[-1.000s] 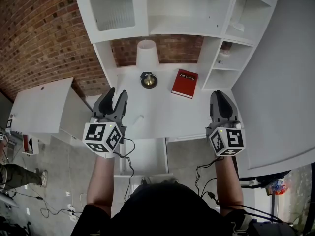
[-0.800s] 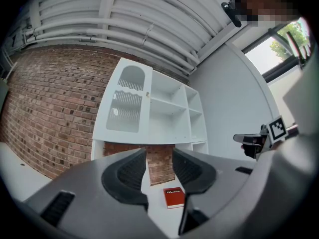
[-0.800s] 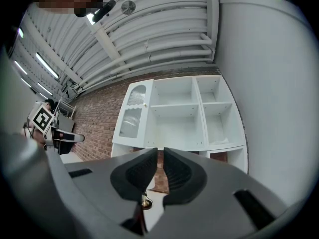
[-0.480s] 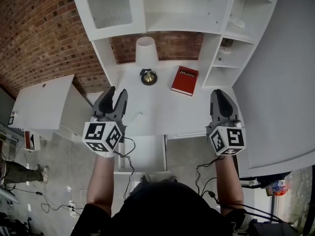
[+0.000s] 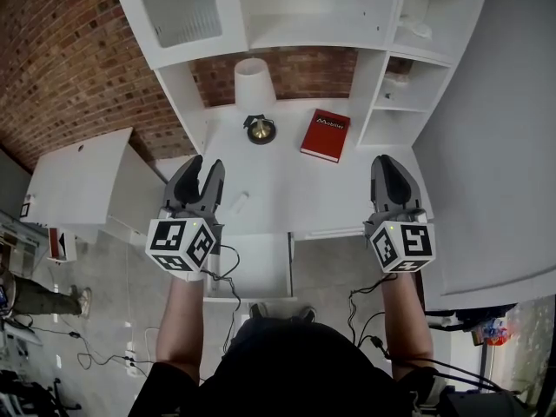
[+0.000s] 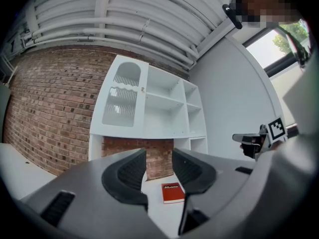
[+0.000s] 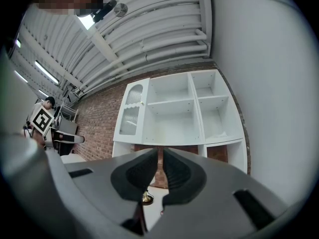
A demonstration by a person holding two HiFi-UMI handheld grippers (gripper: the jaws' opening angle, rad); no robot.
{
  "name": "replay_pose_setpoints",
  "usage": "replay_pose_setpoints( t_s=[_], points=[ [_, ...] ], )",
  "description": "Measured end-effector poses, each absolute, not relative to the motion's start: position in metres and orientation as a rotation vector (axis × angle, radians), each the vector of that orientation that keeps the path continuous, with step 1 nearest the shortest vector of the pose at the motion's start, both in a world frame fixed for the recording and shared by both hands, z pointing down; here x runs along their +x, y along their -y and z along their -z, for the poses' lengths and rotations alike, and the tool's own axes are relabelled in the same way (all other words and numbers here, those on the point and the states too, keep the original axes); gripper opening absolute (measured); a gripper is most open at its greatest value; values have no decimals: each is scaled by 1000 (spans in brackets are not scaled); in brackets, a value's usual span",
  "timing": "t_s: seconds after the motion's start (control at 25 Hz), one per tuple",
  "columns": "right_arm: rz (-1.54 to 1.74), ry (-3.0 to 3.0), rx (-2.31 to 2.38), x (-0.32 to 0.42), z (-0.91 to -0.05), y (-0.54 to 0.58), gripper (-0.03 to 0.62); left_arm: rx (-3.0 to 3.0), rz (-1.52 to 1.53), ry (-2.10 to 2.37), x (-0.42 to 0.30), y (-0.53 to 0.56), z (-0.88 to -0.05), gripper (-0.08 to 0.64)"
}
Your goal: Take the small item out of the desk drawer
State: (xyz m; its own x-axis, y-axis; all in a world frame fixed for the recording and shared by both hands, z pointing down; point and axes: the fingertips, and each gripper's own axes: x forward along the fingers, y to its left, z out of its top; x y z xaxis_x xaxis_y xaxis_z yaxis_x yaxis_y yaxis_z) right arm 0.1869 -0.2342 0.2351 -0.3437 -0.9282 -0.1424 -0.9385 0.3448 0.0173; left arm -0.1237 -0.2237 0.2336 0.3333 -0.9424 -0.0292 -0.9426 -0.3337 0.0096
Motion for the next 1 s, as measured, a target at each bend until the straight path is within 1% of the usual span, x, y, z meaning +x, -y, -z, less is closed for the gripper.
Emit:
replay_pose_setpoints(
  t_s=[0.64,1.0],
  points=[
    [-89,-2510,-1745,205,-258,236,26,-2603,40,-1808,-102,228,-259,160],
    [-105,-2514,-1814,178,-251,234,25,-2663,12,-1769,-129,243,-263,160]
  ],
)
